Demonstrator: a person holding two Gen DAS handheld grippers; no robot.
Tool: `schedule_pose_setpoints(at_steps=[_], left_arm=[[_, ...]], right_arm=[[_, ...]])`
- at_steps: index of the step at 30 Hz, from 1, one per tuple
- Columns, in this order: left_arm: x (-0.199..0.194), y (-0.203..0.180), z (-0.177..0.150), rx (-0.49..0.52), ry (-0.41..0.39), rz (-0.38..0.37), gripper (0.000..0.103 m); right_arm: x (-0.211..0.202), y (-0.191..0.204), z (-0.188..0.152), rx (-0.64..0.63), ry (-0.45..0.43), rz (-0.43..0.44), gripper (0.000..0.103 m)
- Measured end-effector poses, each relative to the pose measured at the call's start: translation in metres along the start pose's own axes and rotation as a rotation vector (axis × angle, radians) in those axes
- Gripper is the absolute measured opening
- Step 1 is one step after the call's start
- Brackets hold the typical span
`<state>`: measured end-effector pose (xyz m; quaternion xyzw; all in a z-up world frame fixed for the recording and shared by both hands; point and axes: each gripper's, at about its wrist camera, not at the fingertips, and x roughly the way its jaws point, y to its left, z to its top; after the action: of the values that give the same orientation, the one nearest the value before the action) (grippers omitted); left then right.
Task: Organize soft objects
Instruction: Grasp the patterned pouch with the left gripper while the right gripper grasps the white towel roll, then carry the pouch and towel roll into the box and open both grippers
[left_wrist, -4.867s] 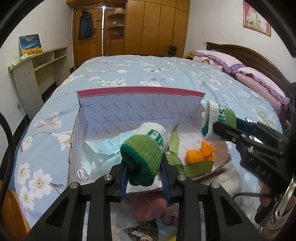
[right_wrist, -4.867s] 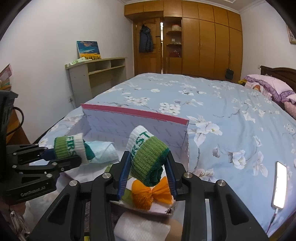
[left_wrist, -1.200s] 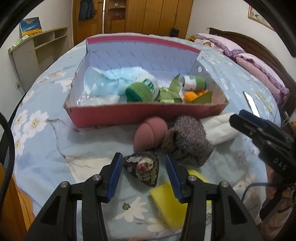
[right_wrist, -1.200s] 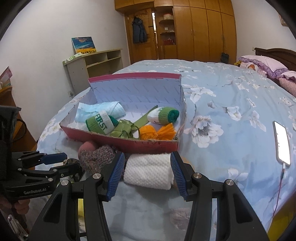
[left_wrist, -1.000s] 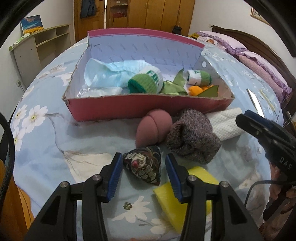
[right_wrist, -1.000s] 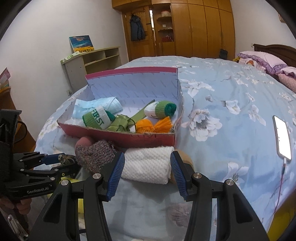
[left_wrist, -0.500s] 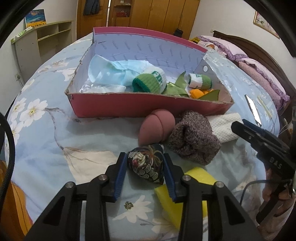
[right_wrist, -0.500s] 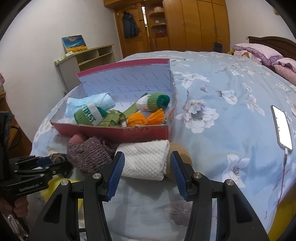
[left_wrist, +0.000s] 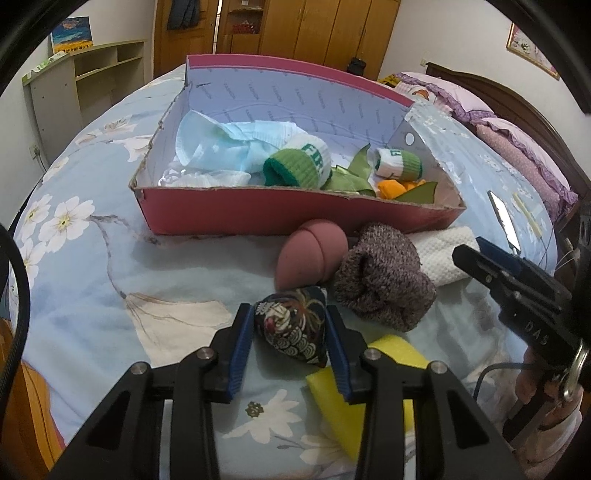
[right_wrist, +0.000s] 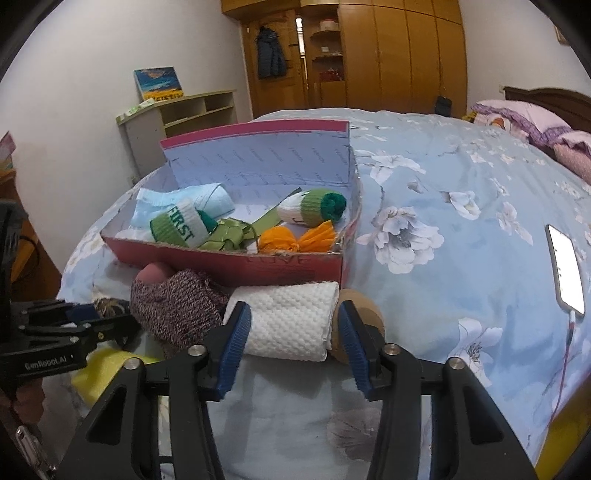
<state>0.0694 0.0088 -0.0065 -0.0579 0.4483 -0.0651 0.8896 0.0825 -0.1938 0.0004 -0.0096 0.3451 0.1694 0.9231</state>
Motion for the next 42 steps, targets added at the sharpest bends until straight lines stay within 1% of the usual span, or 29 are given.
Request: schedule_pose_setpoints(at_steps=[2, 3, 4, 6, 7, 12, 19, 28, 34, 42], left_arm=[[0.0, 0.001, 0.0, -0.003, -0.001, -0.001, 0.04], [-0.001, 0.001, 0.001, -0.004, -0.002, -0.001, 0.04], [-0.002, 0.001, 0.001, -0.005, -0.005, 0.0, 0.04], [-0.004, 0.002, 0.002, -0.006, -0.01, 0.0, 0.04], [-0.006, 0.002, 0.002, -0.007, -0.013, 0.0, 0.04], [-0.014, 0.002, 0.002, -0.004, -0.034, 0.002, 0.04], [-0.029, 0.001, 0.003, 0.001, -0.069, 0.002, 0.04], [-0.044, -0.001, 0.007, 0.005, -0.107, 0.002, 0.04], [-0.052, -0.002, 0.015, 0.013, -0.132, 0.005, 0.04], [-0.057, -0.002, 0.035, 0.021, -0.162, 0.013, 0.04]], right_arm=[[0.001, 0.003, -0.002, -0.014, 0.002, -0.008, 0.033], [0.001, 0.004, -0.002, -0.021, 0.006, -0.01, 0.028], [0.002, 0.004, -0.003, -0.022, 0.01, -0.012, 0.02], [0.001, 0.002, -0.003, -0.01, 0.01, -0.01, 0.014], [0.001, 0.001, -0.003, -0.003, 0.009, -0.004, 0.008], [-0.009, 0.0, 0.0, 0.02, -0.014, 0.033, 0.006], [-0.027, 0.005, 0.005, 0.004, -0.066, 0.036, 0.006], [-0.044, 0.009, 0.013, -0.004, -0.114, 0.045, 0.006], [-0.05, 0.011, 0.021, -0.009, -0.135, 0.054, 0.006], [-0.052, 0.013, 0.035, -0.018, -0.155, 0.057, 0.006]])
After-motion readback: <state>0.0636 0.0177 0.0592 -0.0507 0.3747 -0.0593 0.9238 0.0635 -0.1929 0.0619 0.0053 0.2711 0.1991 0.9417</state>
